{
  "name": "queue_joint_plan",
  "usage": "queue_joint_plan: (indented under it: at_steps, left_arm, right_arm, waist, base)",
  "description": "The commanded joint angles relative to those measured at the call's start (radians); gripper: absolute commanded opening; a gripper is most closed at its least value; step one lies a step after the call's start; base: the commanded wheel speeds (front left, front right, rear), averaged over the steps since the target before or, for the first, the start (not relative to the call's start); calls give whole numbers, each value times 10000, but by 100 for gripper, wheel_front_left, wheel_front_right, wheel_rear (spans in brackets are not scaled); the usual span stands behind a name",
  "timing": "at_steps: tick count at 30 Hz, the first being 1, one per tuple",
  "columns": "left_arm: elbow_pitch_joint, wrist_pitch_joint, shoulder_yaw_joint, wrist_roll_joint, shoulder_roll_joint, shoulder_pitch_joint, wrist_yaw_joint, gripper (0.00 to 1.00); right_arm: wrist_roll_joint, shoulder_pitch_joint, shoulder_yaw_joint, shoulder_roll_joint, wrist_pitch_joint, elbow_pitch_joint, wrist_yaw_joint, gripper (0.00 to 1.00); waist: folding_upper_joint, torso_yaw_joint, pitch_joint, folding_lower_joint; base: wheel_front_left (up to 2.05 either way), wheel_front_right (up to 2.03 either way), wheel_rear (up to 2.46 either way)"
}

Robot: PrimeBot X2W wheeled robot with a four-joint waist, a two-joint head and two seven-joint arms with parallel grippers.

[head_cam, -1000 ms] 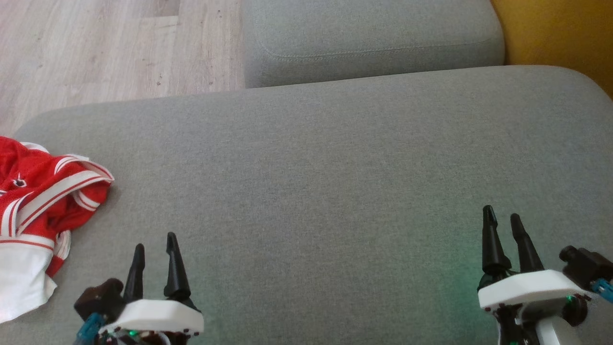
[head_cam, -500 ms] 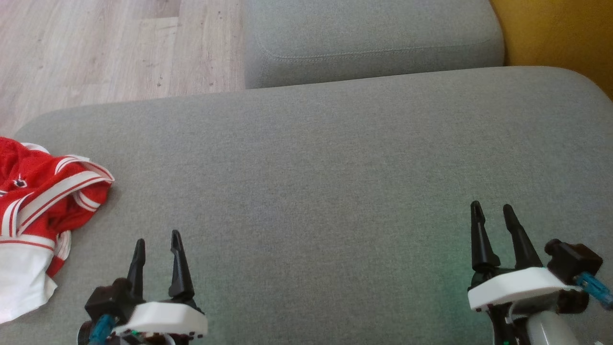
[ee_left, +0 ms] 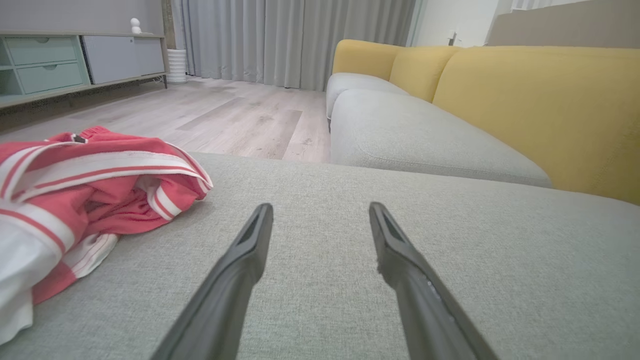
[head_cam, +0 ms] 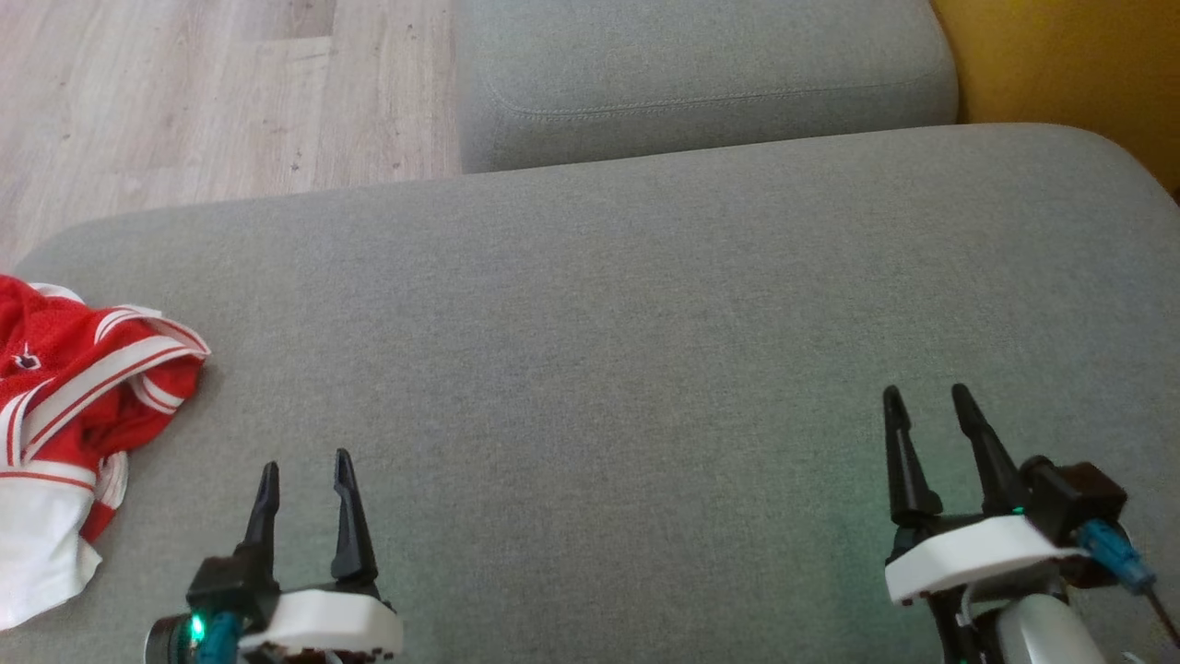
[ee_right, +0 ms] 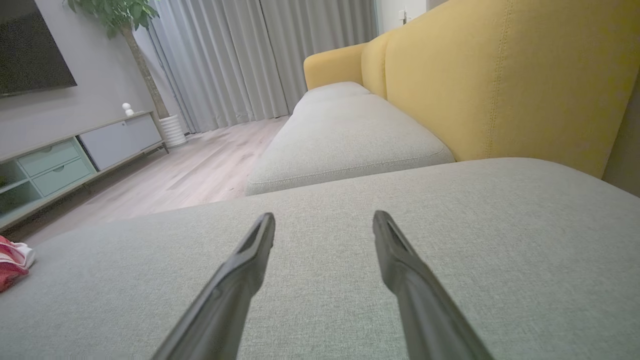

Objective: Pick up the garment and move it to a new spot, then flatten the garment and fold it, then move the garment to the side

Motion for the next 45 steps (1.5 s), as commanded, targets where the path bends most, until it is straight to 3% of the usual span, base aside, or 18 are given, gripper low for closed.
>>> queue_joint_plan:
  at_steps: [1, 7, 25, 29, 45]
  left_arm:
    - [-247, -192, 178, 344, 95, -458, 139, 100]
    - [-226, -359, 112, 858, 167, -445, 273, 100]
    - [-506, -241, 110, 576, 104, -241, 542, 100]
    - [-565, -168, 86, 578, 163, -199, 585, 100]
    - [-1104, 266, -41, 692, 600, 85, 706, 100]
  right_arm:
    - [-343, -416, 326, -80, -159, -382, 75, 100]
    - [-976, -412, 415, -83, -233, -429, 79, 100]
    - [-837, -215, 301, -83, -184, -494, 79, 100]
    - [-871, -110, 210, -83, -144, -555, 79, 100]
    - [-593, 20, 493, -83, -186, -562, 79, 100]
  waist:
    - [0, -15, -6, -1]
    - [0, -55, -33, -1]
    - [0, 244, -97, -1]
    - [0, 853, -108, -1]
    - [0, 4446, -131, -1]
  base:
    - [0, 0, 0]
    - [0, 0, 0]
    - [0, 0, 0]
    - [0, 0, 0]
    - [0, 0, 0]
